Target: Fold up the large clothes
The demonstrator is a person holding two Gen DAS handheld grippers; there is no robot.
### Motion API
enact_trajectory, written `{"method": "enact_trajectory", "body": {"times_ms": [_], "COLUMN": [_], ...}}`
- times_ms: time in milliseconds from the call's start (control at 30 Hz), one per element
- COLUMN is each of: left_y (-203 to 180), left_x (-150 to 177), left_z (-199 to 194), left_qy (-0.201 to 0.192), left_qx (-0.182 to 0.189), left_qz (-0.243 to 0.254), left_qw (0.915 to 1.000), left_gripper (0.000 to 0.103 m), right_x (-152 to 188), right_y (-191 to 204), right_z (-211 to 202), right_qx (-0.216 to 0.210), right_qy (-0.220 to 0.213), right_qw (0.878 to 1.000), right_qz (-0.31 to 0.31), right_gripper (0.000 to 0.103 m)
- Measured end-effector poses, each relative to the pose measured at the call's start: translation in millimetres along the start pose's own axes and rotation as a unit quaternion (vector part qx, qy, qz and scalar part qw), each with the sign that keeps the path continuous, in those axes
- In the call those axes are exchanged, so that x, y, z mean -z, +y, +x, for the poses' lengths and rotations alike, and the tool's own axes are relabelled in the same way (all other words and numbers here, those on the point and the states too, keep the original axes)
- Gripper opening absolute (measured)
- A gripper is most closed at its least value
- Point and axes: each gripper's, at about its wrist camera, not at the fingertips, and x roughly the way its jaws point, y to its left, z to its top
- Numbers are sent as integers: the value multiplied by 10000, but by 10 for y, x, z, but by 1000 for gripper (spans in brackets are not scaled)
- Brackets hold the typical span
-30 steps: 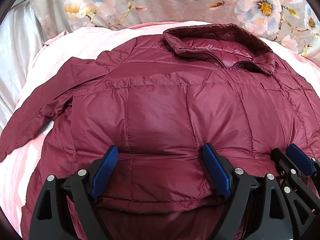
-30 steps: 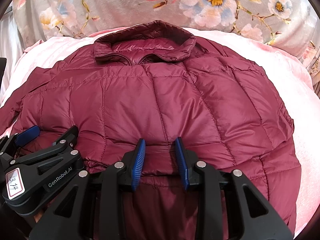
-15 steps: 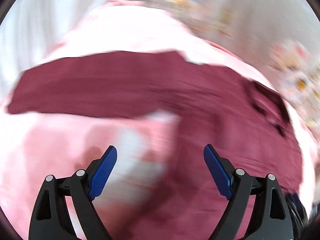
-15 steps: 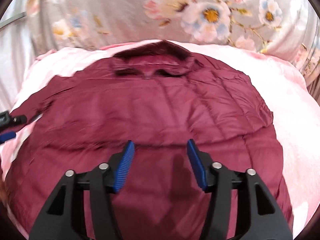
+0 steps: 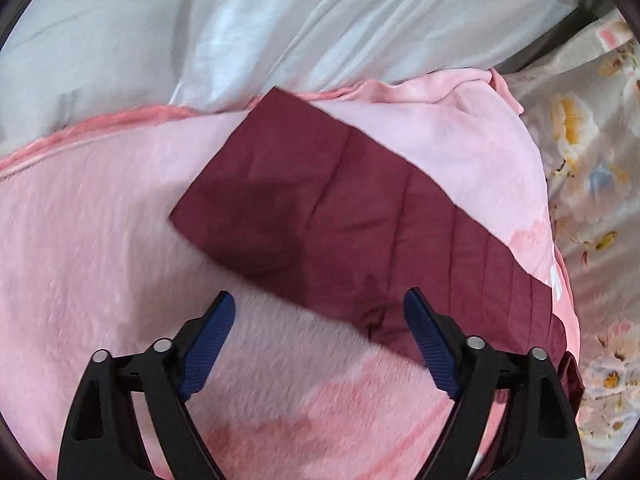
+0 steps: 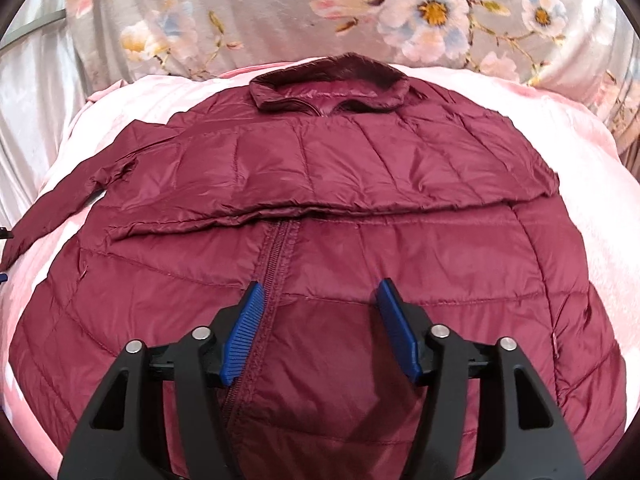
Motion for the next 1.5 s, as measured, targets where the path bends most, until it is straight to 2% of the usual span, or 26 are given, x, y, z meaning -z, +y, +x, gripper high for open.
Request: {"method": "enact_trajectory", "body": {"times_ms": [33, 67, 100, 167, 200, 300, 400, 500, 567, 600, 733, 767, 833, 867, 900, 967, 1067, 1133, 1200, 1233, 1400, 1500], "left_y": [-66, -146, -246, -402, -435, -859, -1339, -1862, -2233, -2442, -2917, -2995, -2991, -2970, -2907, -2669, -2292, -2058, -1831, -1721, -1356, -1202], "left_x": [-9, -4, 14, 19, 59, 156, 303, 568, 844, 1038, 1661, 1850, 2108, 2193, 2273, 2366, 2340, 2274, 2185, 2137, 2121, 2153], "left_z": [40, 78, 109, 108, 47, -153, -415, -710, -915, -1013, -1131, -1103, -1024, -975, -933, -895, -895, -885, -856, -803, -514, -421], "left_qy": [23, 53, 95, 73, 9, -352, -559, -638, -672, -636, -364, -186, 162, 359, 542, 680, 616, 577, 522, 514, 854, 934], "left_qx": [-30, -46, 13, 21, 5, 81, 409, 919, 1238, 1430, 1787, 1854, 1973, 2050, 2129, 2254, 2173, 2096, 1866, 1607, 1100, 1008], "left_qz": [92, 194, 318, 636, 788, 1411, 1933, 2453, 2887, 3152, 3779, 3906, 3972, 3979, 3955, 3756, 3552, 3354, 3215, 3184, 3030, 3025], "left_qw": [10000, 9998, 9994, 9979, 9969, 9893, 9787, 9630, 9470, 9360, 9077, 9015, 8961, 8935, 8918, 8964, 9071, 9166, 9269, 9328, 9428, 9432], "left_gripper": [62, 46, 24, 2, 2, 0, 0, 0, 0, 0, 1, 3, 9, 22, 41, 54, 55, 55, 55, 55, 55, 55], "right_x": [0, 2, 8, 11, 10, 16, 19, 19, 20, 20, 30, 30, 28, 24, 18, 4, -52, -131, -258, -301, -524, -550], "right_y": [-3, 2, 13, 21, 14, -1, -9, -24, -39, -51, -140, -172, -251, -285, -316, -330, -275, -210, -76, -11, 686, 1033], "right_z": [5, 8, 6, 11, 14, 13, 12, 9, 4, 1, -32, -40, -66, -82, -112, -169, -272, -303, -330, -339, -321, -176], "right_qx": [11, 33, 49, 75, 73, 45, 23, -8, -48, -68, -216, -262, -370, -400, -400, -334, -351, -576, -787, -837, -954, -885], "right_qy": [9, 11, 10, 18, 22, 23, 18, 11, -1, -9, -77, -88, -137, -158, -195, -273, -387, -359, -344, -353, -478, -393], "right_qw": [10000, 10000, 10000, 10000, 10000, 10000, 10000, 9999, 9999, 9999, 9990, 9986, 9974, 9969, 9968, 9973, 9980, 9973, 9962, 9958, 9898, 9843], "right_qz": [6, 1, -7, -15, -9, 36, 70, 100, 139, 158, 380, 452, 604, 658, 666, 587, 365, 268, 135, 65, -941, -1474], "right_gripper": [59, 60, 60, 60, 60, 61, 61, 61, 61, 61, 61, 61, 61, 62, 63, 65, 67, 68, 69, 70, 72, 72]}}
